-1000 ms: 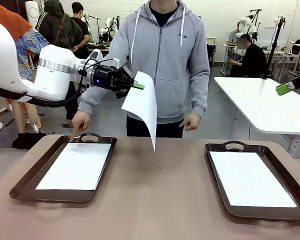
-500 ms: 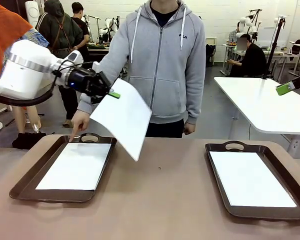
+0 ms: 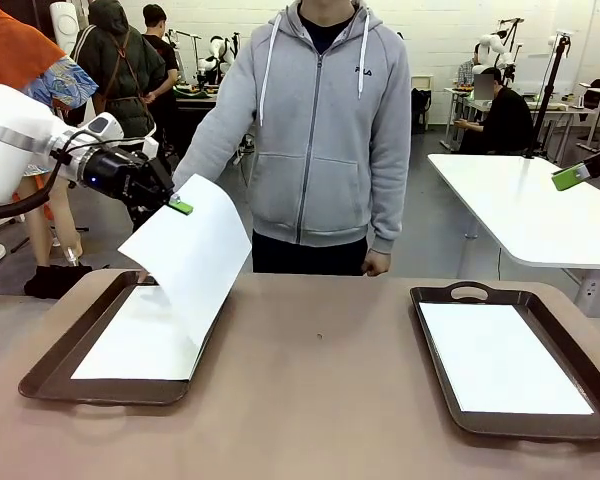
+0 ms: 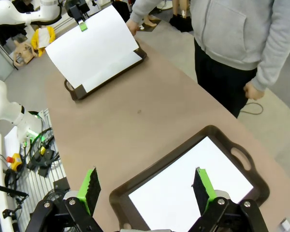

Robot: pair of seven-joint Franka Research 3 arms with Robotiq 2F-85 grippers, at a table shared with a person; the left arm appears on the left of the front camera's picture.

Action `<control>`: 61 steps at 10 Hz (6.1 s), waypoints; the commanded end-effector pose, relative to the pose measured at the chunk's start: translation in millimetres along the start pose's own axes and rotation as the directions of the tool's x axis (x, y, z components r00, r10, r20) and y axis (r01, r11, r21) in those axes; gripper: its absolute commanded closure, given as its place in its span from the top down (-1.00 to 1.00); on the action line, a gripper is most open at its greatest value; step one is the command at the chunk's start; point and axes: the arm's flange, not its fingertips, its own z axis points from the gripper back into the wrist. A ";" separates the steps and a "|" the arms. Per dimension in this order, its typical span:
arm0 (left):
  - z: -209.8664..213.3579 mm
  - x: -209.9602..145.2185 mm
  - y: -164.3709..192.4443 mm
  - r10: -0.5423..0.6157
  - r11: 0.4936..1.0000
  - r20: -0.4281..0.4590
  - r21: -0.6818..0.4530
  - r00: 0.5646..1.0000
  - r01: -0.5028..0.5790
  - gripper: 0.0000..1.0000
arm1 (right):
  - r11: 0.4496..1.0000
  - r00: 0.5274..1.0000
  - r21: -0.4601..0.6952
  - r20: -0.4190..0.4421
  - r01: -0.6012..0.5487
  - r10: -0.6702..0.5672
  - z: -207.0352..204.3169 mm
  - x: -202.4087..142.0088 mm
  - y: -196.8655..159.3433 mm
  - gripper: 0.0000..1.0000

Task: Sort the A4 documents.
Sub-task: Place the A4 Paper in the designated Handle tray.

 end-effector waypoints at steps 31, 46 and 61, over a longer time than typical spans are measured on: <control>-1.4 5.2 133.8 0.198 0.729 0.101 0.650 0.975 -0.215 -0.98 | 1.000 1.000 0.004 -0.004 0.001 -0.001 -1.6 -0.4 1.1 1.00; 6.2 11.6 154.4 0.186 0.635 0.101 0.747 0.977 -0.198 -0.53 | 1.000 1.000 0.004 -0.004 0.001 -0.001 -1.6 -0.4 1.1 1.00; 10.5 14.4 151.5 0.163 0.612 0.078 0.774 0.983 -0.163 1.00 | 1.000 1.000 0.004 -0.004 0.001 -0.001 -1.6 -0.4 1.1 1.00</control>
